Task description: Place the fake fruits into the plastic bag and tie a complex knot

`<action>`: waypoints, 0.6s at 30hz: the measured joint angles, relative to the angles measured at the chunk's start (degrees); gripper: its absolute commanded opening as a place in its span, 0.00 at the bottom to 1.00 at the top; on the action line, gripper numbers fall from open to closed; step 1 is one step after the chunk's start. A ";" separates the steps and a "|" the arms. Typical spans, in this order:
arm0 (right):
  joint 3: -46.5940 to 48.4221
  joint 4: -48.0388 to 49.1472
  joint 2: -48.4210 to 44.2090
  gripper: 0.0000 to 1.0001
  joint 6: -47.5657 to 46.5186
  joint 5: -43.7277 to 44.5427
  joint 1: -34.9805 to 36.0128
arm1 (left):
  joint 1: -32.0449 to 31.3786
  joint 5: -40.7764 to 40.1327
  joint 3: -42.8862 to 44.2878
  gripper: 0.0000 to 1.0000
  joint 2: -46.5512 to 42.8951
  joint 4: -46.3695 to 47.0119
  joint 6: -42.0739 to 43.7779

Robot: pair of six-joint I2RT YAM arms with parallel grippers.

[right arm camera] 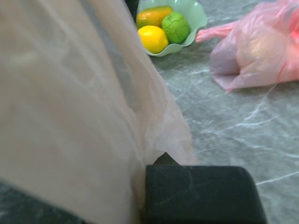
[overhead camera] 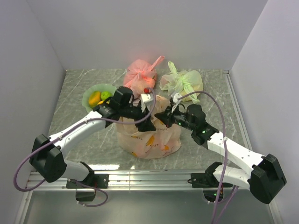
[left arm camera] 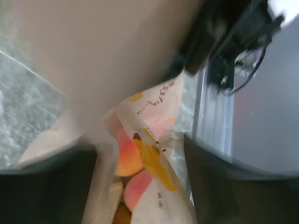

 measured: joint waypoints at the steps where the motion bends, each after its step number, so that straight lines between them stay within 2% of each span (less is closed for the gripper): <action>1: 0.24 -0.70 -0.22 0.00 1.42 -0.17 0.00 | -1.09 -1.49 -1.44 0.51 -0.66 0.17 0.90; 3: 0.48 -2.84 -0.74 0.00 5.29 -1.03 0.02 | -2.58 -3.85 -4.59 0.34 -1.97 0.98 3.26; 5: 0.50 -4.74 -0.96 0.00 9.60 -1.49 0.00 | -2.60 -5.01 -7.52 0.25 -3.32 1.62 4.98; 6: 0.52 -5.25 -0.96 0.00 11.30 -1.57 0.00 | -2.49 -5.38 -8.52 0.16 -3.85 1.97 5.35; 9: 0.87 -7.08 -0.96 0.02 16.81 -1.75 0.00 | -2.38 -6.21 -11.23 0.09 -5.77 3.91 5.60; 10: 1.20 -7.69 -0.94 0.18 18.69 -1.70 -0.02 | -2.38 -6.40 -11.45 0.08 -6.14 4.31 5.40; 12: 2.19 -8.46 -0.85 0.38 22.43 -1.66 -0.15 | -2.40 -6.60 -11.50 0.05 -6.40 5.29 5.31; 18: 3.54 -8.17 -0.79 0.66 30.42 -1.81 -0.39 | -2.40 -6.84 -11.50 0.02 -6.29 7.65 4.44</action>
